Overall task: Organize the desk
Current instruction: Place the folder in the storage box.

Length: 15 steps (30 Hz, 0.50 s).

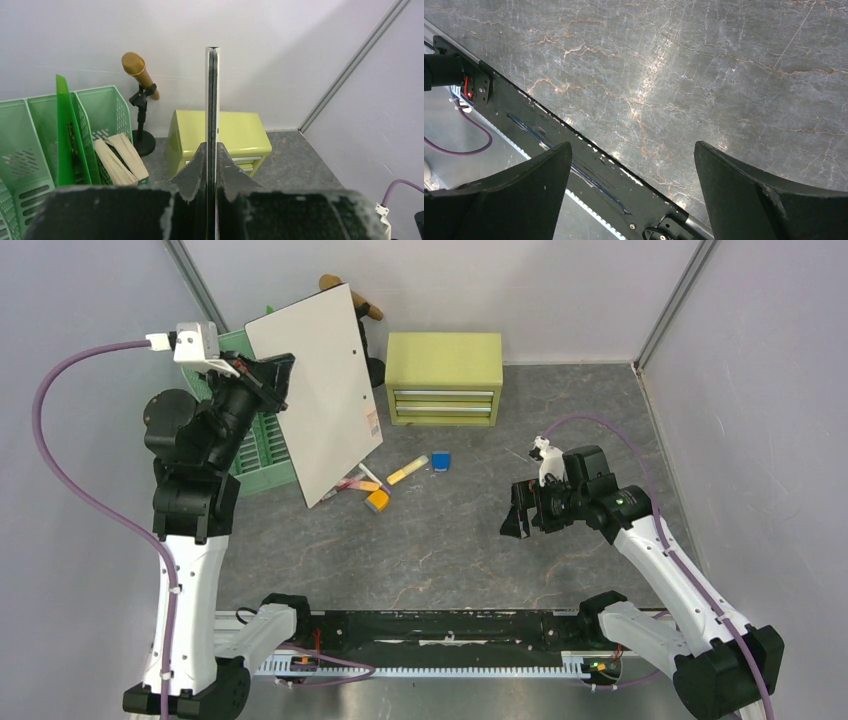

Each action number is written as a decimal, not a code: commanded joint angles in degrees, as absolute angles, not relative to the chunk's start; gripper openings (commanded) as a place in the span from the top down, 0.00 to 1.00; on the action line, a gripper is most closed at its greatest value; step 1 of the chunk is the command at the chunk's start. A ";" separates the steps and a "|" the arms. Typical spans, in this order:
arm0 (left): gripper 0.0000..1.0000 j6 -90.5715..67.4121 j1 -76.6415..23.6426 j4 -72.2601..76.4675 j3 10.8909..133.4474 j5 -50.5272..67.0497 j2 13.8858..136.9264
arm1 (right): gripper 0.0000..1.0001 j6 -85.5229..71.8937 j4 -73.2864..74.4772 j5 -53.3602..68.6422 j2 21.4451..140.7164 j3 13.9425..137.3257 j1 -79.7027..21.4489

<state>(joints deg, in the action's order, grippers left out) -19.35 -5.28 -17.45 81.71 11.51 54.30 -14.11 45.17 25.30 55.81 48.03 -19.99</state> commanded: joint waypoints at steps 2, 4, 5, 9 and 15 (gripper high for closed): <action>0.98 -15.78 -5.28 -12.27 85.35 10.56 53.92 | 0.02 -13.00 44.09 24.78 55.47 47.89 -19.78; 0.98 -16.51 -5.30 -12.64 84.86 13.66 53.79 | 0.02 -13.24 43.44 25.22 55.69 48.11 -19.78; 0.98 -17.00 -5.27 -12.66 84.33 15.89 53.66 | 0.02 -13.31 43.13 25.71 55.83 48.37 -19.78; 0.98 -21.58 -5.27 -11.63 80.72 24.29 52.71 | 0.02 -14.45 39.65 30.35 56.38 49.76 -19.78; 0.98 -33.89 -5.27 -8.27 72.78 39.68 51.54 | 0.02 -17.69 31.84 37.41 56.31 51.33 -19.72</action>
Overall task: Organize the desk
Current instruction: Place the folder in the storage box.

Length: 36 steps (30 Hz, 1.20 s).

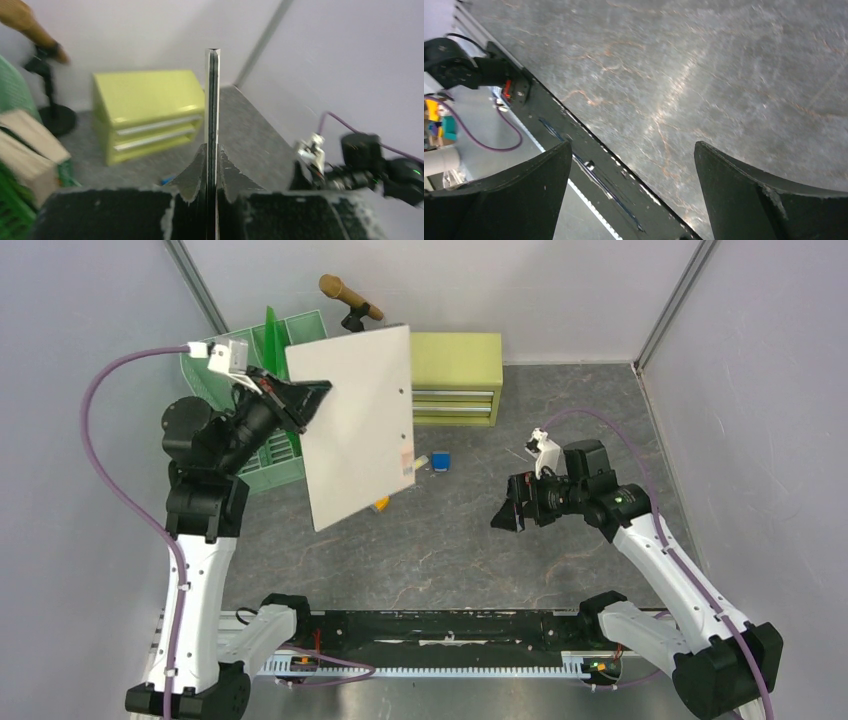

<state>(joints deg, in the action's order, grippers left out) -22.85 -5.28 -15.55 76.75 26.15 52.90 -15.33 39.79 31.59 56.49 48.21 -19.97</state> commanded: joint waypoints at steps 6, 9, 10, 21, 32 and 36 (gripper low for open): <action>0.98 -50.60 -5.35 5.04 58.85 46.76 46.91 | 0.02 -25.42 18.58 43.68 56.05 49.94 -19.69; 0.98 -58.68 -5.36 13.84 52.22 47.87 44.59 | 0.02 -34.26 5.83 48.20 55.96 47.29 -19.64; 0.98 -60.16 -5.36 15.33 50.95 48.22 44.15 | 0.02 -36.65 1.13 49.37 56.16 46.18 -19.68; 0.98 -68.71 -5.45 21.69 42.05 50.64 41.30 | 0.06 -53.75 -26.08 49.34 61.38 41.40 -25.03; 0.98 -66.54 -5.45 18.19 38.48 52.42 38.19 | 0.81 -56.59 -30.69 51.09 62.19 43.58 -26.90; 0.98 -60.18 -5.45 9.83 39.18 54.78 38.05 | 0.97 -51.59 -25.43 53.48 62.69 46.01 -26.90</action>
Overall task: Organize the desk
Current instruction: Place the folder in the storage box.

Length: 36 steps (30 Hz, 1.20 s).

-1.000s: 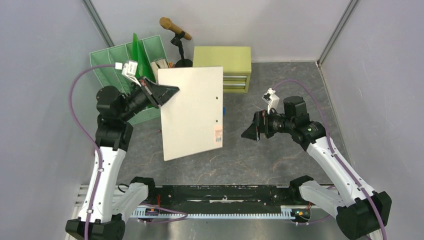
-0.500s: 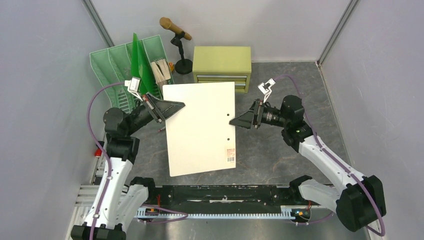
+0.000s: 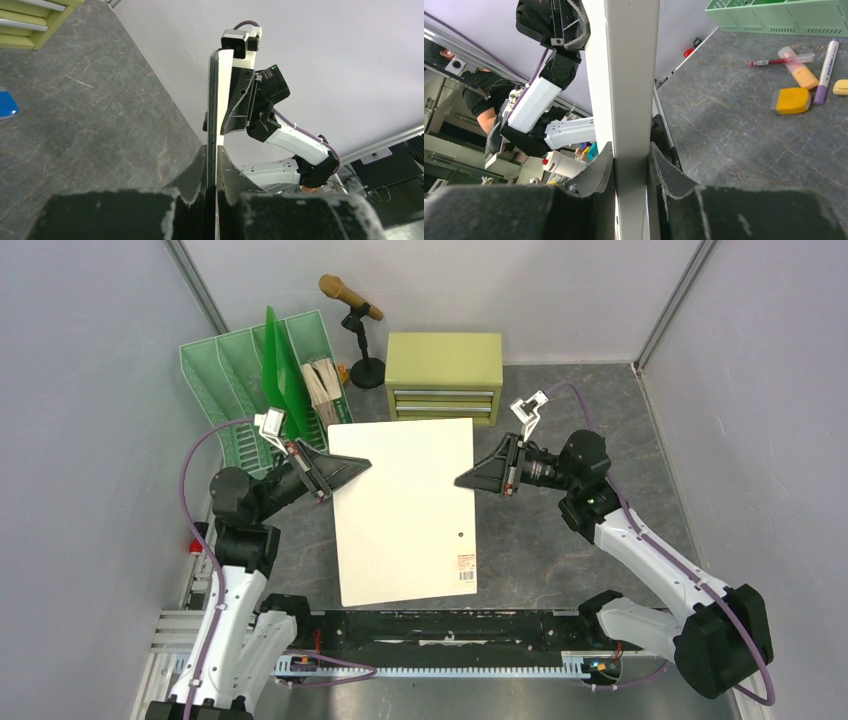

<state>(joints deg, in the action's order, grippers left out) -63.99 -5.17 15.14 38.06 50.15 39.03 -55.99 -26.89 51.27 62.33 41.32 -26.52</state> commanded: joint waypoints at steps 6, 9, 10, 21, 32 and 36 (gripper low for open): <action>0.97 -45.75 -5.45 -8.88 41.57 57.69 38.50 | 1.00 -26.57 6.95 54.24 66.71 57.86 -26.78; 0.89 -42.38 -5.45 -13.23 41.30 58.27 38.27 | 1.00 -19.83 15.29 54.25 68.12 61.03 -26.46; 0.89 -42.25 -5.45 -13.63 40.91 58.27 37.97 | 1.00 -18.82 16.56 54.29 68.14 61.19 -26.14; 0.65 -48.50 -5.54 -5.14 38.60 64.86 37.49 | 1.00 -10.41 29.79 58.77 70.86 65.35 -17.71; 0.56 -48.73 -7.17 -2.66 40.22 67.06 40.30 | 1.00 -10.55 30.31 60.82 70.88 65.06 -17.75; 0.67 -47.67 -8.16 -2.96 41.71 68.22 42.36 | 1.00 -10.42 30.39 60.79 70.96 64.84 -17.75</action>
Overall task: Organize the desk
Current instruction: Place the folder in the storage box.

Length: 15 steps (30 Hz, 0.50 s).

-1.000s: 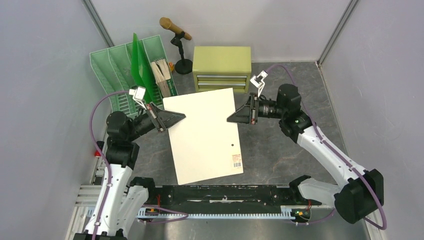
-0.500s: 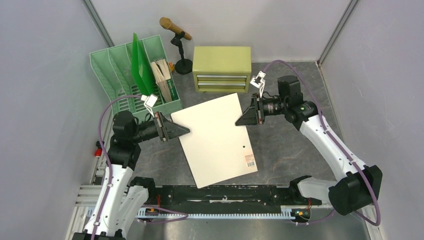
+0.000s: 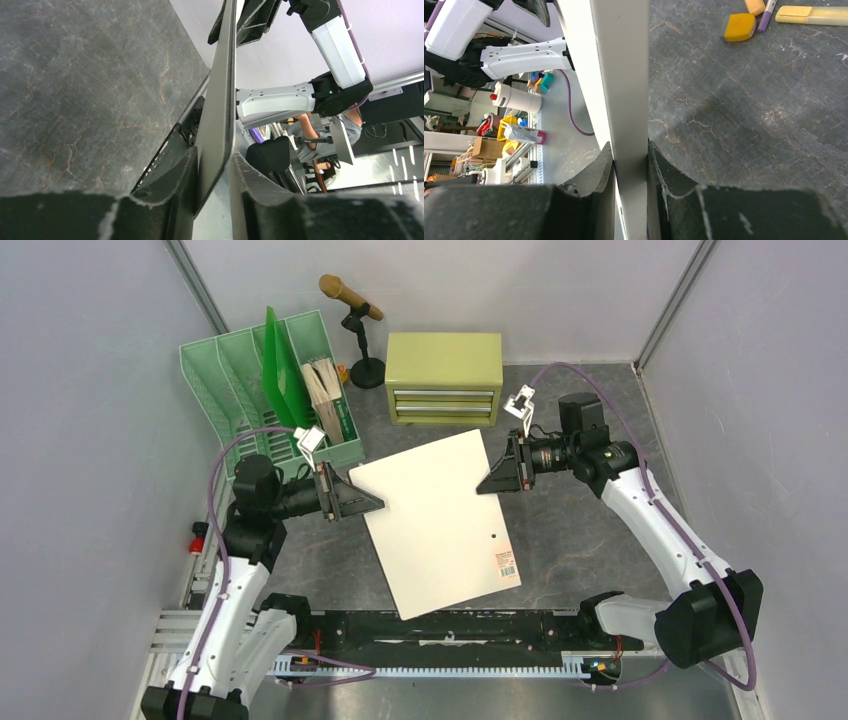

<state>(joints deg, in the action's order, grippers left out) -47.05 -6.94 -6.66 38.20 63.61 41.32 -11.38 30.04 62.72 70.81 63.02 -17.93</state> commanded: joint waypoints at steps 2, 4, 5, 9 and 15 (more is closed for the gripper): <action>0.72 -46.55 -8.78 -3.93 42.42 69.26 43.37 | 1.00 -10.45 30.37 61.02 71.12 64.79 -17.75; 0.78 -44.21 -9.45 -6.39 43.42 69.78 44.36 | 1.00 -10.54 30.41 61.00 71.24 64.78 -17.75; 0.83 -42.71 -9.78 -8.72 44.08 69.79 44.87 | 1.00 -10.54 30.42 60.96 71.27 64.89 -17.76; 0.98 -38.76 -10.19 -12.90 45.18 68.67 45.75 | 0.94 -10.62 30.79 59.01 71.03 65.25 -17.75; 0.98 -38.20 -10.14 -12.04 44.96 62.78 43.89 | 0.33 -10.48 31.73 51.37 69.65 65.56 -17.45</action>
